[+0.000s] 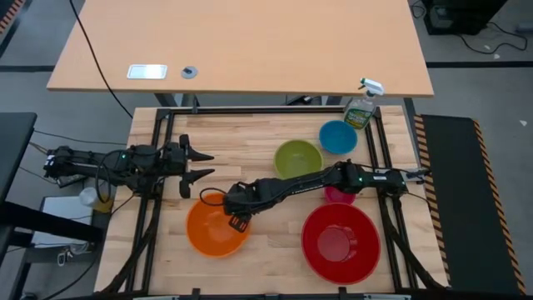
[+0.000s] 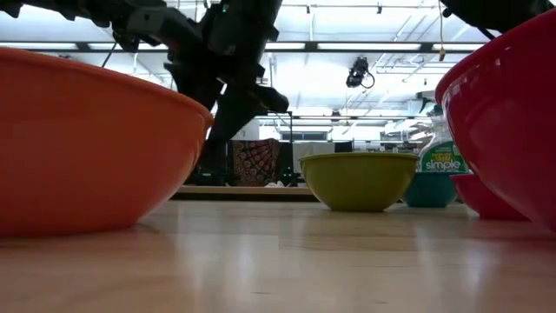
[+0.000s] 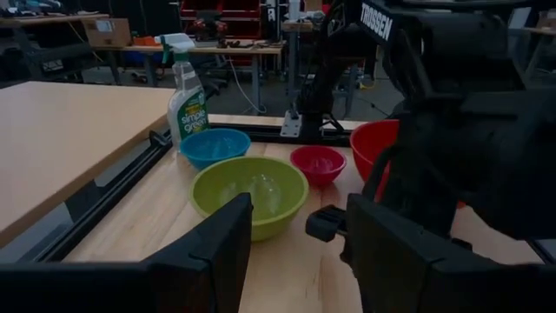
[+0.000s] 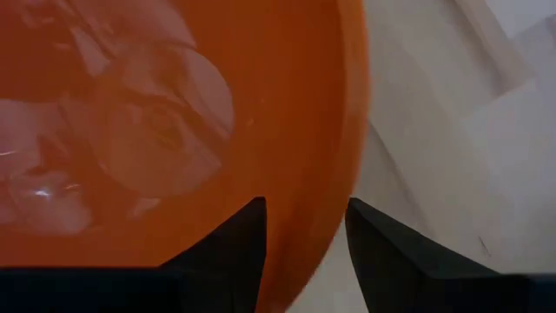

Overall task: Nest bowls inside each other
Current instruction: Stack the orange bowl on the red bowl

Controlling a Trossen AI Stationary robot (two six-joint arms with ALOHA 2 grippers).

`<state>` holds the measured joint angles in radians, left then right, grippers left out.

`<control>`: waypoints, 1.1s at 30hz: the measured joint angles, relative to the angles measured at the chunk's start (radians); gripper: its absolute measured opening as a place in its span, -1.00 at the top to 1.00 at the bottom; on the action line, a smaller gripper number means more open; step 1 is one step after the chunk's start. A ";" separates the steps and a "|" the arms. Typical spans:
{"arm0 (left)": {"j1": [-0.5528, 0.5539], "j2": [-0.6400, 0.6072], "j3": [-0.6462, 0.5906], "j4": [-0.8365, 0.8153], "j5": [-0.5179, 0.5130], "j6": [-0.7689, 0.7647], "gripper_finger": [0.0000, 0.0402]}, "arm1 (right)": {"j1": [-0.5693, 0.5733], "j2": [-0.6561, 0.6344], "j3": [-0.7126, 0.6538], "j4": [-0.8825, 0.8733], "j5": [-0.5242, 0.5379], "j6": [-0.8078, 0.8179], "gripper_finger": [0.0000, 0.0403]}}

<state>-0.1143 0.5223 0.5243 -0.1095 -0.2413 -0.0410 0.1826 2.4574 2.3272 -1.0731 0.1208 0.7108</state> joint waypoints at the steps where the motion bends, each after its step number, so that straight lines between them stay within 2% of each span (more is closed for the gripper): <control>1: 0.000 0.000 0.000 0.001 0.000 0.000 0.04 | 0.000 0.002 0.000 0.012 0.001 -0.006 0.19; 5: 0.000 0.000 0.000 0.003 0.000 0.001 0.04 | 0.000 0.004 0.001 0.032 0.004 -0.012 0.32; 12: 0.000 0.000 0.000 0.003 0.000 0.003 0.04 | -0.007 0.005 0.005 0.029 -0.049 -0.063 0.89; 18: -0.001 -0.038 0.000 0.006 0.003 0.004 0.04 | -0.023 -0.013 0.001 -0.040 -0.070 -0.092 0.84; 24: -0.001 -0.128 0.000 -0.022 0.027 0.001 0.04 | -0.031 -0.072 0.009 -0.100 -0.098 -0.175 0.88; 33: -0.002 -0.185 0.000 -0.063 0.029 -0.058 0.04 | 0.025 -0.309 0.012 -0.263 -0.021 -0.164 0.87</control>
<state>-0.1158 0.3370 0.5243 -0.1721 -0.2122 -0.0993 0.2080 2.1487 2.3394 -1.3363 0.0994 0.5463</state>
